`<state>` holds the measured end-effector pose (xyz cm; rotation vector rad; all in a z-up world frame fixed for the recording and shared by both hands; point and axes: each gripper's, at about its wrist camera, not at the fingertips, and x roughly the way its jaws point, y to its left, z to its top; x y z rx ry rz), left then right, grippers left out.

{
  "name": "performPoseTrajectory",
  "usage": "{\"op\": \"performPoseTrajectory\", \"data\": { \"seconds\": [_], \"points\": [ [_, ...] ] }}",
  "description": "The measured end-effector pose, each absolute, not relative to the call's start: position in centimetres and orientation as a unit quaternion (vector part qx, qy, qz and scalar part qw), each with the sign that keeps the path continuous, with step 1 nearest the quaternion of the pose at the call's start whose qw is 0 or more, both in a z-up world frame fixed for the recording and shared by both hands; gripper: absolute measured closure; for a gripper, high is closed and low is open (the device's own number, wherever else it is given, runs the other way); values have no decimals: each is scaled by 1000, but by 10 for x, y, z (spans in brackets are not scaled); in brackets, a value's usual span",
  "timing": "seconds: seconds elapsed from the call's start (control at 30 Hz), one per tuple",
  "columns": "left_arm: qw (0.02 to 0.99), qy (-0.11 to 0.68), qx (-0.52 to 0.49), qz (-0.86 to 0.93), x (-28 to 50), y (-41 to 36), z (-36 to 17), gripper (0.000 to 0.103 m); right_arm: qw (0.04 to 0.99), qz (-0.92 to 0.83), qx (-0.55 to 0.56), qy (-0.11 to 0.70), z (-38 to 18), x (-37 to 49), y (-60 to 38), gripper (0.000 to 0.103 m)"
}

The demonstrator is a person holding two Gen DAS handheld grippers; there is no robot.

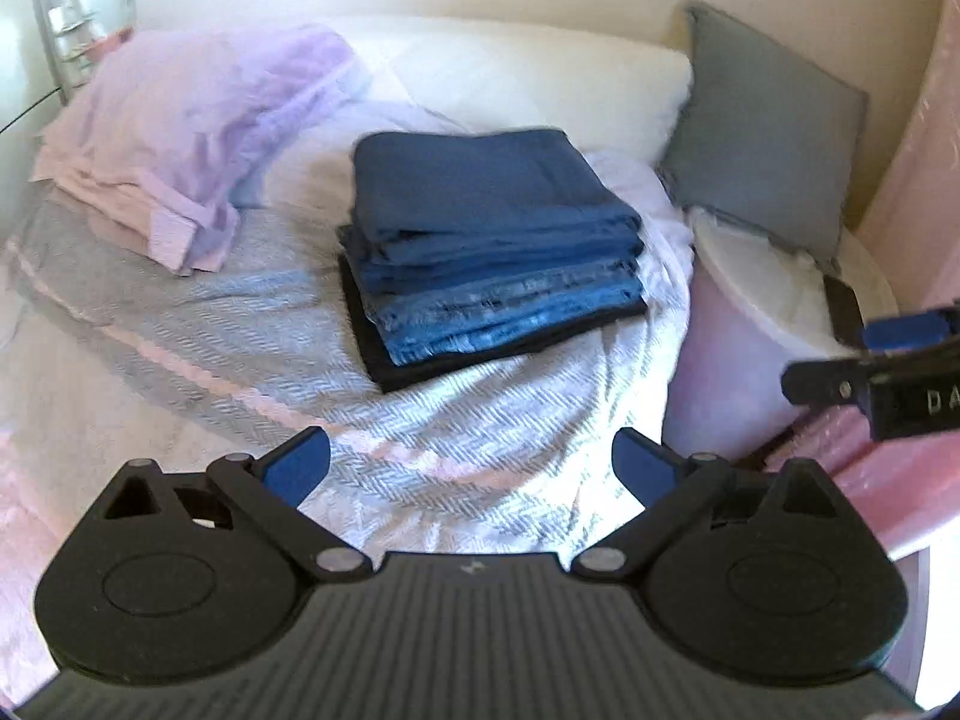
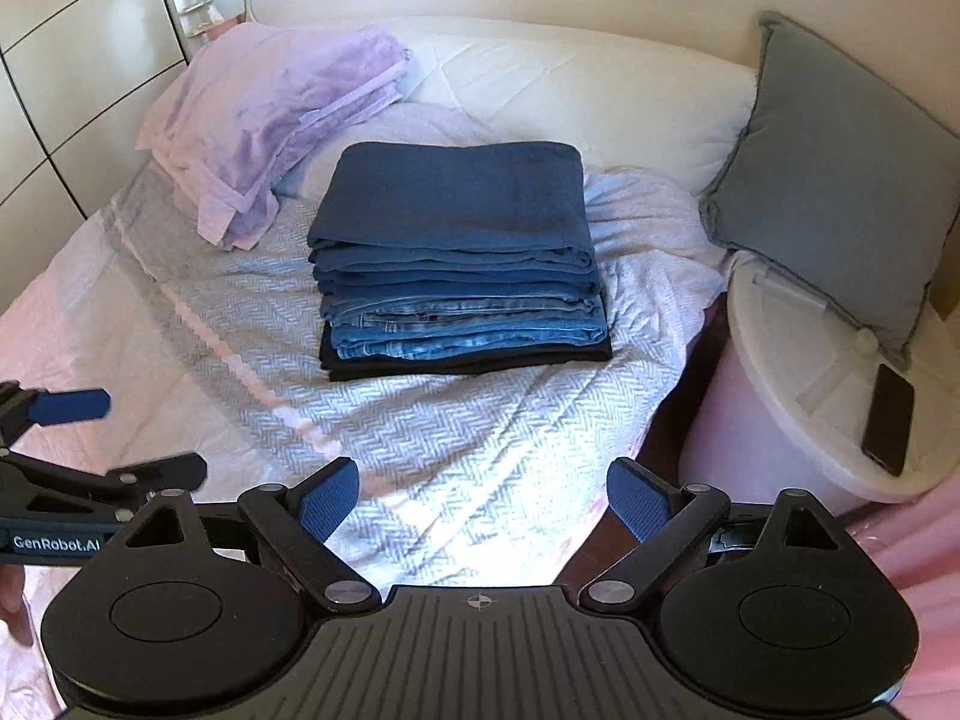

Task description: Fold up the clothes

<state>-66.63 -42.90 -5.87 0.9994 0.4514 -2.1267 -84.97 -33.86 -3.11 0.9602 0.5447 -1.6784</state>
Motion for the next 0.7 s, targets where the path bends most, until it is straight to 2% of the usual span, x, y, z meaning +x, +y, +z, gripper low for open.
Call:
{"op": "performPoseTrajectory", "data": {
  "seconds": [0.17,0.7],
  "points": [
    [398,220,373,-808,-658,-430,-53,4,539,-710,384,244,-22,-836,-333,11],
    [442,253,370,-777,-662,-409,-48,4,564,-700,365,242,-9,-840,-320,11]
  ]
}}
